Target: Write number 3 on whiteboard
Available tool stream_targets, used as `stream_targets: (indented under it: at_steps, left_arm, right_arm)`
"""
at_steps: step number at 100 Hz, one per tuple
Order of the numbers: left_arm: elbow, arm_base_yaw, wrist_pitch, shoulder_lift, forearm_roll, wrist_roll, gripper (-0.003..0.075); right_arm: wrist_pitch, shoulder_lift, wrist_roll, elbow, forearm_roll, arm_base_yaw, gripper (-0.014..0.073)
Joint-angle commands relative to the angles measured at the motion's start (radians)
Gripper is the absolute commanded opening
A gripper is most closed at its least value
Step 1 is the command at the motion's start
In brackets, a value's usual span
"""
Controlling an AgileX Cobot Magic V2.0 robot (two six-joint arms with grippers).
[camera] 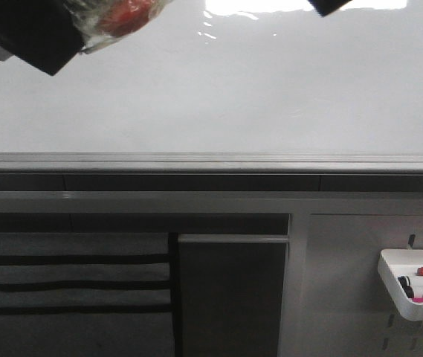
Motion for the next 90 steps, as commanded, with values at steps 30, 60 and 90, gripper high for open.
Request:
stream_targets:
  at_steps: [30,60,90]
  left_arm:
    - [-0.034,-0.055,-0.023,-0.022,-0.060,0.061,-0.0020]
    - [-0.034,-0.055,-0.023,-0.022,-0.060,0.061,-0.0020]
    - [-0.034,-0.055,-0.023,-0.022,-0.060,0.061,-0.0020]
  right_arm:
    - [-0.162,-0.003,-0.148,-0.037,0.056,0.172,0.0406]
    - [-0.235,-0.003,-0.190,-0.037,0.056,0.225,0.0399]
    - [-0.232,0.017,-0.190,-0.037,0.056,0.225,0.0249]
